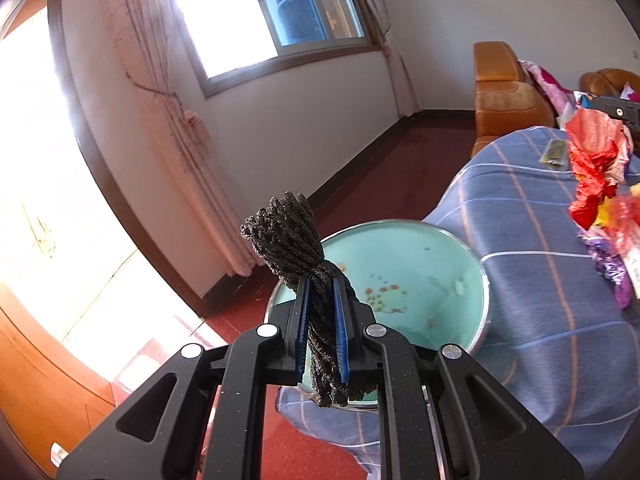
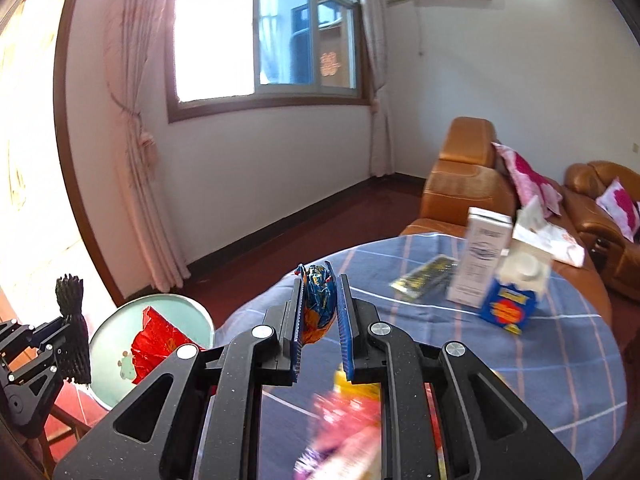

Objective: Collect trash
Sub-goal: 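Carry the scrubber and wrapper over the green bucket with both tools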

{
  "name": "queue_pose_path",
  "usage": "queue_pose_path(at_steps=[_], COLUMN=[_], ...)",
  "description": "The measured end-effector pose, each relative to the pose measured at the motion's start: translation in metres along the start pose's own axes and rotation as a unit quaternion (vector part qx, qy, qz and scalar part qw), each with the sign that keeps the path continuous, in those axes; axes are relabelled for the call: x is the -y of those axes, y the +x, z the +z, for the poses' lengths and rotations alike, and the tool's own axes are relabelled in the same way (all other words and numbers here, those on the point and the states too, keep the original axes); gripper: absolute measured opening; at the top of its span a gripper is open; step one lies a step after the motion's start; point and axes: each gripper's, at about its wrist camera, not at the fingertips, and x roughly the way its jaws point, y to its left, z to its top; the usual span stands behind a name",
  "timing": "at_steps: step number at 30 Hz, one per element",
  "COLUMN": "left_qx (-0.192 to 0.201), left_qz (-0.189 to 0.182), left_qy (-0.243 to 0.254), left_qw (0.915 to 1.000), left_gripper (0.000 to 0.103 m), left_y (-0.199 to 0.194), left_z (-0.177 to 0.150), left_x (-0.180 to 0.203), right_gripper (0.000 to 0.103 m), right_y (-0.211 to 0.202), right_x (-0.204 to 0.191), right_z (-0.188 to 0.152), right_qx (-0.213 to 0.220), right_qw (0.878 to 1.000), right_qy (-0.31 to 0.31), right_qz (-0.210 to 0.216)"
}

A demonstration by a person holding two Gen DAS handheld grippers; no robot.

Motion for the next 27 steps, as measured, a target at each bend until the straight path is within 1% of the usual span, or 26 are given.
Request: queue_pose_path(at_steps=[7, 14, 22, 27], left_qx=[-0.009, -0.016, -0.024, -0.037], left_qz=[0.015, 0.034, 0.046, 0.054], left_qy=[0.002, 0.010, 0.018, 0.018], left_qw=[0.9999, 0.9993, 0.9985, 0.9977], left_gripper=[0.012, 0.012, 0.012, 0.012], left_y=[0.012, 0.025, 0.032, 0.041], left_z=[-0.002, -0.003, -0.008, -0.008], left_x=[-0.005, -0.005, -0.001, 0.000], right_gripper=[0.016, 0.016, 0.016, 0.016], right_y=[0.036, 0.059, 0.076, 0.085], right_x=[-0.029, -0.049, -0.064, -0.072], right_z=[0.003, 0.003, -0.007, -0.011], right_qx=[-0.012, -0.014, -0.017, -0.019], right_qw=[1.000, 0.999, 0.997, 0.995], right_qy=[-0.026, -0.049, -0.079, -0.094], right_qz=[0.010, 0.014, 0.015, 0.012])
